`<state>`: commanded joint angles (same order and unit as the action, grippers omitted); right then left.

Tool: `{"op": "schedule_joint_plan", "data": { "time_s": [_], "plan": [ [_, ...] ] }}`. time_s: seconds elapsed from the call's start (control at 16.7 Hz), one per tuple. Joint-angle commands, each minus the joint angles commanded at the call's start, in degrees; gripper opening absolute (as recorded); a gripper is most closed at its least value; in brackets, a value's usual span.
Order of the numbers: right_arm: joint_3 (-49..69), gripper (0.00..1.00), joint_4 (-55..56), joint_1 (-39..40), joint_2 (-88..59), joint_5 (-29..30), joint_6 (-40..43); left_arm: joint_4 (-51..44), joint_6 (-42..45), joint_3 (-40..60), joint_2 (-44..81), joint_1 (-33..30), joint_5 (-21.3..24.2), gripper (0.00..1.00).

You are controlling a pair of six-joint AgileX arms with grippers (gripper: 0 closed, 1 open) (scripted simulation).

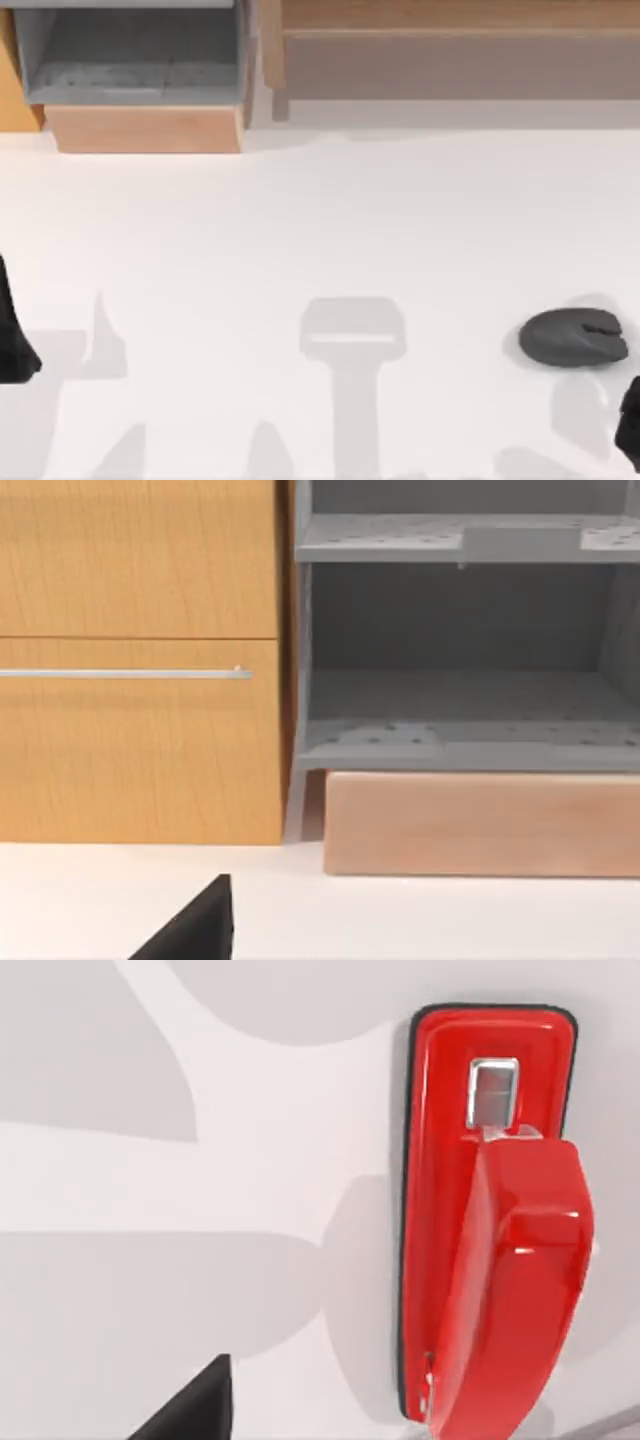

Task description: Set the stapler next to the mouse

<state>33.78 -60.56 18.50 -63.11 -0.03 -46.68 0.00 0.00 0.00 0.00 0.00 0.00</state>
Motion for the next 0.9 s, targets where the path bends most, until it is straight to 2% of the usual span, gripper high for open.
{"op": "schedule_joint_plan", "data": {
  "time_s": [0.36, 0.72, 0.9],
  "plan": [
    [-0.9, 1.0, 1.1, -0.2, -0.3, 0.0, 0.1, 0.0, 0.0, 0.0, 0.0, 0.0, 0.0, 1.0],
    [-7.5, 1.0, 13.0, 0.1, -5.2, 0.0, -0.2, 0.0, 0.0, 0.0, 0.0, 0.0, 0.0, 1.0],
    [-8.9, 1.0, 15.2, 0.2, -6.3, 0.0, -0.3, 0.0, 0.0, 0.0, 0.0, 0.0, 0.0, 1.0]
  ]
}}
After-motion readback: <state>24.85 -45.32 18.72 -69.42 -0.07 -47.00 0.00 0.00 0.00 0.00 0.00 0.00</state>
